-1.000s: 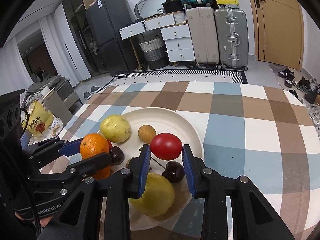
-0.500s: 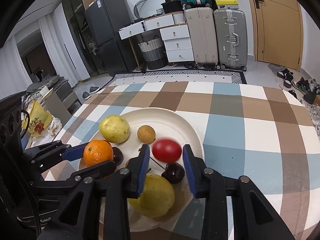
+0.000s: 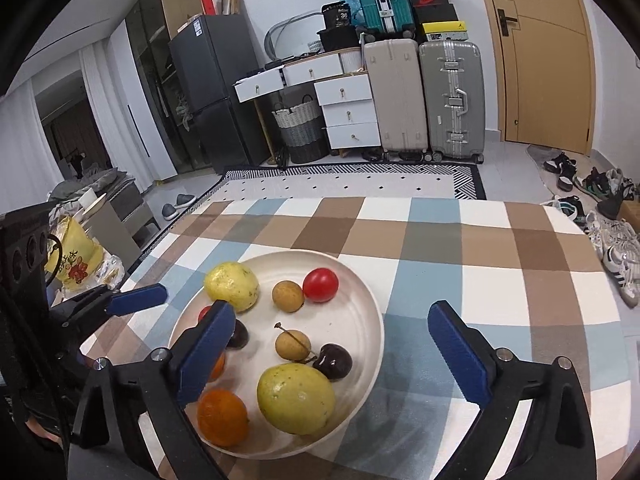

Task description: Organize fruits

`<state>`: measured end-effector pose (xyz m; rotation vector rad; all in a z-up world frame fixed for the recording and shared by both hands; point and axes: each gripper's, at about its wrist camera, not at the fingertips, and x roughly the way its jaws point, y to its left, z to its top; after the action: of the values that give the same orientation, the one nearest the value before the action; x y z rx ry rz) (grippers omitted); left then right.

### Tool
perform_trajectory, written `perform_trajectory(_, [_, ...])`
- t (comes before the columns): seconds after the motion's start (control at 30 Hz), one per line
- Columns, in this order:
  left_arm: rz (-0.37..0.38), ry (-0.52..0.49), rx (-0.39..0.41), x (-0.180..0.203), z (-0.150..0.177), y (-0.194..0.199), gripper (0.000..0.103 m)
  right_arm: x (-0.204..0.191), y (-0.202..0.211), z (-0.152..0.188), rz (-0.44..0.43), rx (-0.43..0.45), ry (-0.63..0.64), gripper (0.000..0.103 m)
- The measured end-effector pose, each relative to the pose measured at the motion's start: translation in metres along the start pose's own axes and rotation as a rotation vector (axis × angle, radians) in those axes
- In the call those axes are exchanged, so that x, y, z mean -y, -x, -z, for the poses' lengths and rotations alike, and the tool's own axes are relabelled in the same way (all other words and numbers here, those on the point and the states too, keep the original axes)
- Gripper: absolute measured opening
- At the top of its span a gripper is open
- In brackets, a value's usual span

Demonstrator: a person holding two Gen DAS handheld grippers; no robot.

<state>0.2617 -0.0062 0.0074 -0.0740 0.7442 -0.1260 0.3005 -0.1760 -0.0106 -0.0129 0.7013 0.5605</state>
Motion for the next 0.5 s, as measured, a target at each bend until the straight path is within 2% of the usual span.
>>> perform_trajectory(0.2, [-0.044, -0.018, 0.056, 0.002, 0.002, 0.025, 0.103, -0.006, 0.020, -0.002, -0.003, 0.027, 0.018, 0.102])
perform_trajectory(0.5, [-0.071, 0.001, 0.108, -0.005, 0.031, 0.063, 0.102, -0.024, 0.063, 0.020, -0.044, 0.095, 0.071, 0.103])
